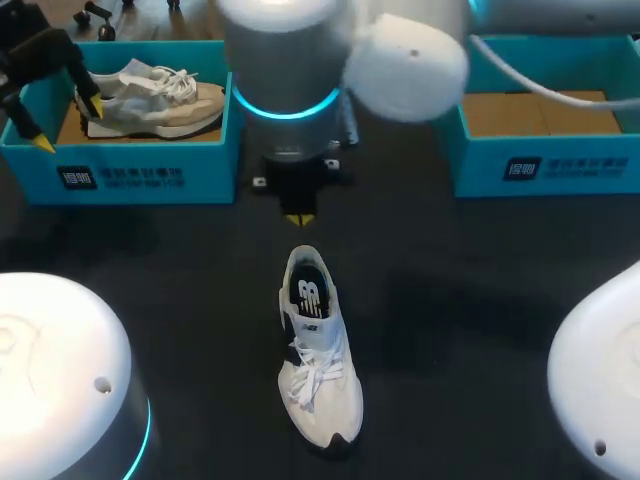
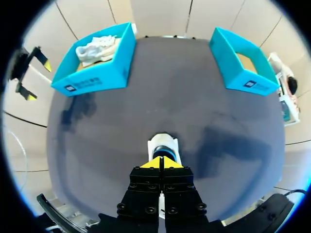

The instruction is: Take the shoe out of the shoebox, open the shoe tongue, remove and reinsert the insole, then place the shoe into the shoebox

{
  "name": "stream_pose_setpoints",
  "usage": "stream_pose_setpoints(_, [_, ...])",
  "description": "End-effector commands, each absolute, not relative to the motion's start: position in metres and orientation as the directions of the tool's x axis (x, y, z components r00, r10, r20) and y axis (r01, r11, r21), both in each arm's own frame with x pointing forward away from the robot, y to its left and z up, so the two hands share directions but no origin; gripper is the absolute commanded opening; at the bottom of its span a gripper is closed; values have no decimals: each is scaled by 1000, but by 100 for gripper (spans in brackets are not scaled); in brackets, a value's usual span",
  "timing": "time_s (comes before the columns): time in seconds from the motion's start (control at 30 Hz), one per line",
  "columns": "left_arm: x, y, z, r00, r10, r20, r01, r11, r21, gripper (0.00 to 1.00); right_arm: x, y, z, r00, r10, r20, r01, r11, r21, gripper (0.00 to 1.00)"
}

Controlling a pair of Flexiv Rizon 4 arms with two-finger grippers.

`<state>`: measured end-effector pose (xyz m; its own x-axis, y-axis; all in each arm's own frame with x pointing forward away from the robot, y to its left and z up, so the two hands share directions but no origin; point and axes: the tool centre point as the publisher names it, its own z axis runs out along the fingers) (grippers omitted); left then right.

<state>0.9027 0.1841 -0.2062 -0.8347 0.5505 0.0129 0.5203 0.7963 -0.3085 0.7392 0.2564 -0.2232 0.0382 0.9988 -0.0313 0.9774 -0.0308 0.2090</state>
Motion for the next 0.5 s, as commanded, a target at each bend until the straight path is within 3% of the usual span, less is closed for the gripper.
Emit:
stream_pose_setpoints(0.03, [904, 184, -206, -834, 552, 16, 521, 796, -308, 100, 740, 262, -223, 70, 983, -172, 978, -33, 208, 0])
stream_pose_setpoints(0.5, [904, 184, -206, -834, 552, 16, 521, 796, -308, 100, 707, 256, -253, 60, 983, -176, 960, -8, 279, 0])
